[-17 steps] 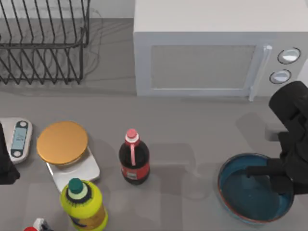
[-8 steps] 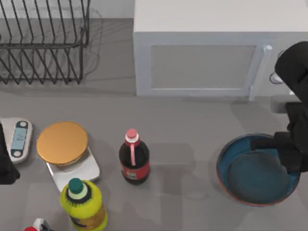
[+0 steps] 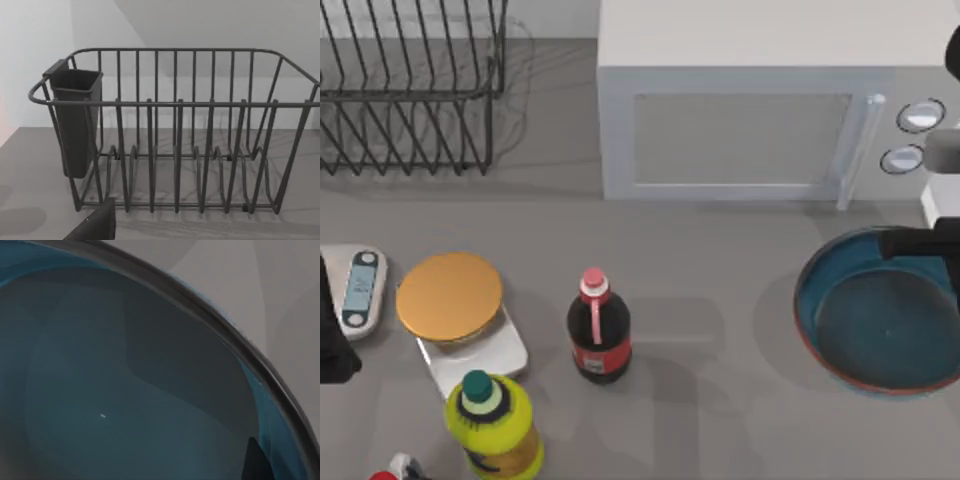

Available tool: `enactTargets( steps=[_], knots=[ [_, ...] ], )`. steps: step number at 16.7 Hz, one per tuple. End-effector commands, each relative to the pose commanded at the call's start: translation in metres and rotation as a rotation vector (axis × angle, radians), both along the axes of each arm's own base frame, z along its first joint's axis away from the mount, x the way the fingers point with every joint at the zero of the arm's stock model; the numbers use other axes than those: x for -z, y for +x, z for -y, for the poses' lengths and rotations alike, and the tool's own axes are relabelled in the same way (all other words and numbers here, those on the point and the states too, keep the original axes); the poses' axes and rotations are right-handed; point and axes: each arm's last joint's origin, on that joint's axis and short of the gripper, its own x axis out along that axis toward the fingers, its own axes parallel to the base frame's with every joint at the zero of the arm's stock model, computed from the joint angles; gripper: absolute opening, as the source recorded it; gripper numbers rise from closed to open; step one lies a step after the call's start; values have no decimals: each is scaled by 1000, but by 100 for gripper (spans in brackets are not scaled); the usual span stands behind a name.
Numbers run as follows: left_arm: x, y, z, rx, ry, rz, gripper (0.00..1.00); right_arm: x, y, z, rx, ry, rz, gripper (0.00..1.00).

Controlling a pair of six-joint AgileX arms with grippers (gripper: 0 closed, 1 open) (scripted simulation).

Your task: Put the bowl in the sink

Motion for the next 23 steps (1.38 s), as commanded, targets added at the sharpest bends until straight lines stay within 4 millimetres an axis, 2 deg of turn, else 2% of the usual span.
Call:
enactTargets(
  steps=[4, 7, 10, 13, 16, 19, 21, 23],
  knots=[
    [0, 0, 0, 0, 0, 0, 100, 2, 0, -1, -2, -1, -4, 0],
    [0, 0, 0, 0, 0, 0, 100, -2, 3, 1, -16, 62, 54, 0],
    [0, 0, 0, 0, 0, 0, 100, -8, 15, 9, -39, 191, 192, 0],
    [0, 0, 0, 0, 0, 0, 100, -13, 35, 24, -68, 332, 411, 0],
    [0, 0, 0, 0, 0, 0, 100, -17, 60, 49, -105, 429, 704, 0],
    [0, 0, 0, 0, 0, 0, 100, -14, 80, 88, -138, 432, 1012, 0],
    [0, 0, 0, 0, 0, 0, 100, -2, 86, 118, -144, 382, 1181, 0],
    [0, 0, 0, 0, 0, 0, 100, 19, 84, 149, -134, 307, 1304, 0]
  ],
)
